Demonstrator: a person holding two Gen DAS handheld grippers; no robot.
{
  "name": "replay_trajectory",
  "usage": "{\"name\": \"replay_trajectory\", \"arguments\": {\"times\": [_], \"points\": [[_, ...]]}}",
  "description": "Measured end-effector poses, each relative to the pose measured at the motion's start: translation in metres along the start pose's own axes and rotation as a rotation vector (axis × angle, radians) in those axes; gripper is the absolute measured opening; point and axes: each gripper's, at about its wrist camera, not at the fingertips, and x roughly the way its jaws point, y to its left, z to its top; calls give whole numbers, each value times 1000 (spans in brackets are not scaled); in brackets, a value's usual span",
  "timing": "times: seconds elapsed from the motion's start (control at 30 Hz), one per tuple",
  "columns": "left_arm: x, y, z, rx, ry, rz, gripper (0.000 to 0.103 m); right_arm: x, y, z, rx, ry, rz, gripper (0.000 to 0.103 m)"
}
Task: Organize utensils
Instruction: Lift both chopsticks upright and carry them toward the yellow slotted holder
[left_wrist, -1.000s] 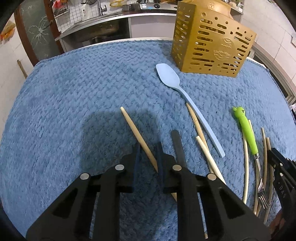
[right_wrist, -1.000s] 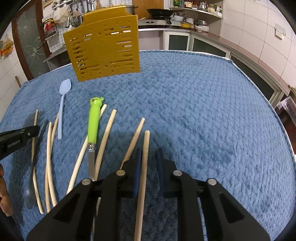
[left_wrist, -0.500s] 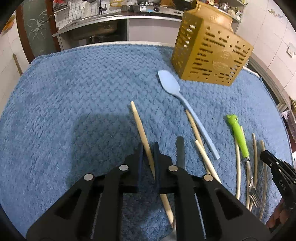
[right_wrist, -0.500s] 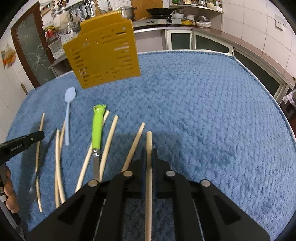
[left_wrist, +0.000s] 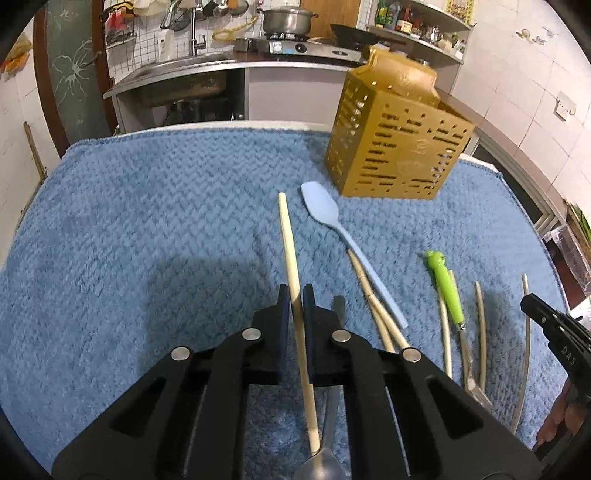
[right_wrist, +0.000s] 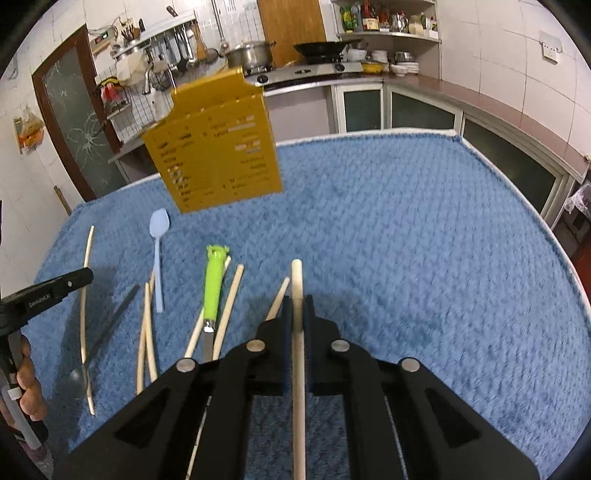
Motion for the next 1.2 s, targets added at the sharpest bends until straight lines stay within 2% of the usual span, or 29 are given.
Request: {"name": "replay_trajectory", "arguments": {"times": [0.33,0.47,0.77,1.0,1.2], "points": [[-29,-2,8,7,-70,-42,4,-21,-1,9,25,-105,57,6],[-42,-4,14,11,-113,-59,5,-33,3,16,4,-158,59,6],[-59,-9,29,-1,-185,-125,4,-44,3,33,7,-219,68,6],[-66,-13,48,1,-230,-156,5,-54,6,60,4,-299,64,6],[-67,-26,77,1,-272,-201,4,-64,12,101,-1,-391,81,6]]}}
